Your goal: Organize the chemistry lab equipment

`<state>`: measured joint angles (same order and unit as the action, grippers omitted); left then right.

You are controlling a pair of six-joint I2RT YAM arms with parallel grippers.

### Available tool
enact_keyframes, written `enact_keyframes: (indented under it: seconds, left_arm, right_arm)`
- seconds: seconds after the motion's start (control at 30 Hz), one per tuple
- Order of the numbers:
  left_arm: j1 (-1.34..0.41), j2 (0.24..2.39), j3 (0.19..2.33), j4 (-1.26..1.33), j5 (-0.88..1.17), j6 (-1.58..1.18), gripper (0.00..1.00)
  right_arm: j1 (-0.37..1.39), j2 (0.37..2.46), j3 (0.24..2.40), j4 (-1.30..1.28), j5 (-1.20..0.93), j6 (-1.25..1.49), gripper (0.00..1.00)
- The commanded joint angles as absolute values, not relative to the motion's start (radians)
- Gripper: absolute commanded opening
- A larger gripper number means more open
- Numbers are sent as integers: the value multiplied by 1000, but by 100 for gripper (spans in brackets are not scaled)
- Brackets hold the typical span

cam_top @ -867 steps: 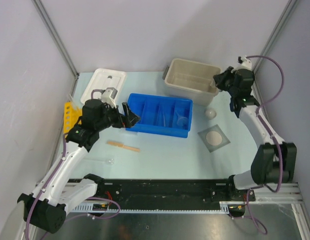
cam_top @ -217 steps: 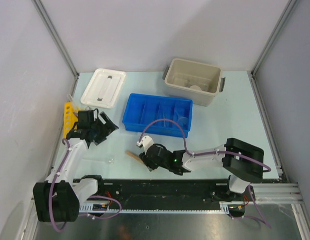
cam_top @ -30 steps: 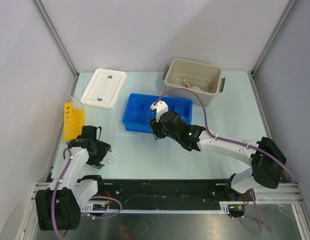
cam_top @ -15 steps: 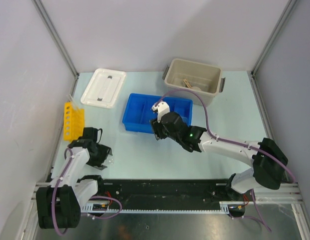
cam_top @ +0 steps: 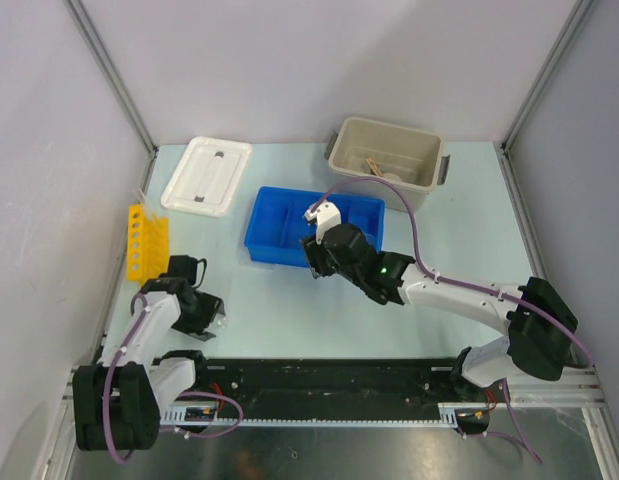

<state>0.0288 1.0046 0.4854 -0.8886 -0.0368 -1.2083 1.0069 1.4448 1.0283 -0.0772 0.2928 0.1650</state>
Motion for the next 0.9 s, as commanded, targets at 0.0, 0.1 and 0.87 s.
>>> enact_keyframes:
  seconds: [0.0,0.1,0.87]
  left_arm:
    - [11,1005,493,-894,-35,-1253,60]
    - [-6,1007,496,-894,-32,-1261,56]
    - [-56,902,542,-898,-51,-1220,33]
  right_arm:
    - [1014,1411,1026,-47,321,159,55]
    - [1014,1415,1026,-49,323,159,55]
    - [1014,1433,1022,-55,348,156,56]
